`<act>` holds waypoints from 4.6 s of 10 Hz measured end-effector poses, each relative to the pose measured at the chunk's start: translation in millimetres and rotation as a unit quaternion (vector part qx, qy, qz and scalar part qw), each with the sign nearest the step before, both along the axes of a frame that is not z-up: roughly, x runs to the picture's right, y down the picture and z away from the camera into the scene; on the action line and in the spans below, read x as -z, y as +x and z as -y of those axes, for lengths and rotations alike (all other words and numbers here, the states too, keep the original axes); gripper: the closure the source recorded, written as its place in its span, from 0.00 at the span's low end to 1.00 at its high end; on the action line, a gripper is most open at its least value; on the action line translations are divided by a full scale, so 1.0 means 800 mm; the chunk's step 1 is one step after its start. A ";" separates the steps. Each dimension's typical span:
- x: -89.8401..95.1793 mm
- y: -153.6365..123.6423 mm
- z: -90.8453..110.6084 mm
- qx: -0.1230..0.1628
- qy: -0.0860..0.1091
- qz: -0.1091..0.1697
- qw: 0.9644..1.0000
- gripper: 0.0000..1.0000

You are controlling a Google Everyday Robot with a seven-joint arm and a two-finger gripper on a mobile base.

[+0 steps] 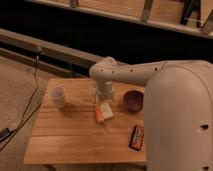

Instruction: Place the white sponge in the ceramic bowl

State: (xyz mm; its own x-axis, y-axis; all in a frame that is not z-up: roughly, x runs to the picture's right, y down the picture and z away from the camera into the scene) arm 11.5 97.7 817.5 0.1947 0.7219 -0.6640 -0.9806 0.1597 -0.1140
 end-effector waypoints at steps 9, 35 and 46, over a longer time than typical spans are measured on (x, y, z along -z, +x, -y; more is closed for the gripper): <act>-0.080 -0.001 -0.022 0.021 -0.037 0.034 0.999 0.35; -0.129 -0.011 -0.005 0.016 -0.043 0.039 0.998 0.35; -0.136 -0.010 -0.013 0.019 -0.047 0.035 0.998 0.70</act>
